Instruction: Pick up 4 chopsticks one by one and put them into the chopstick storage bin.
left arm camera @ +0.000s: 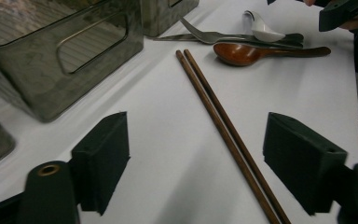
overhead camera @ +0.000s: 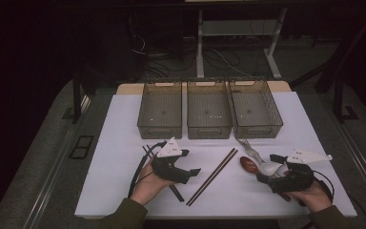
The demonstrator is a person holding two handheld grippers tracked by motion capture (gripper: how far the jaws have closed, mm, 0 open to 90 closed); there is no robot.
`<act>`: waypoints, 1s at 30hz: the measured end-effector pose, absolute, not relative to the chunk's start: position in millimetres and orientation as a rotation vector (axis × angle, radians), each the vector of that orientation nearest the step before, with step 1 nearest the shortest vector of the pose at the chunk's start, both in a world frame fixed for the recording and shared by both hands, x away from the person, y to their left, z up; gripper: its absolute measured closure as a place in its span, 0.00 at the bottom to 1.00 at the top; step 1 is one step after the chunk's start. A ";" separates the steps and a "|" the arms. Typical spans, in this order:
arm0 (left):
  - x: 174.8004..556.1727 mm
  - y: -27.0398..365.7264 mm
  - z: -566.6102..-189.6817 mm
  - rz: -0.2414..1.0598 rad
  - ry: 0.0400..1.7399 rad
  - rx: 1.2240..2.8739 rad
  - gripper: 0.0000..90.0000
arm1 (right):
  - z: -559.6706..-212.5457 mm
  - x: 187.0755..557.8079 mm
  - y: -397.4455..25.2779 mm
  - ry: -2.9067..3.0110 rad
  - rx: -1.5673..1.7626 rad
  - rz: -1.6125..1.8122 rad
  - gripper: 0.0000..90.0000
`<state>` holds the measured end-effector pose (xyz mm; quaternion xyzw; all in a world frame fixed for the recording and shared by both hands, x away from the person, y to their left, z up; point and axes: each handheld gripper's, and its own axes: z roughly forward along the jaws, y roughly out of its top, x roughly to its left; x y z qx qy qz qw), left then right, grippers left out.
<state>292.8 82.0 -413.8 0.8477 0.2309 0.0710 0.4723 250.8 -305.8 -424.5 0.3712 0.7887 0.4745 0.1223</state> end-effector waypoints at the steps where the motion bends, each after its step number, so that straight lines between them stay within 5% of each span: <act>1: 293.0 79.7 -414.4 0.168 0.565 2.080 0.27 | -424.5 250.8 -305.7 2.303 1.082 1.385 0.08; 22: 295.5 38.0 -430.2 0.126 0.594 2.145 0.72 | -425.6 251.0 -304.6 2.309 1.086 1.378 0.08; 30: 296.5 28.6 -438.3 0.079 0.601 2.169 0.79 | -425.8 251.1 -304.6 2.311 1.084 1.376 0.08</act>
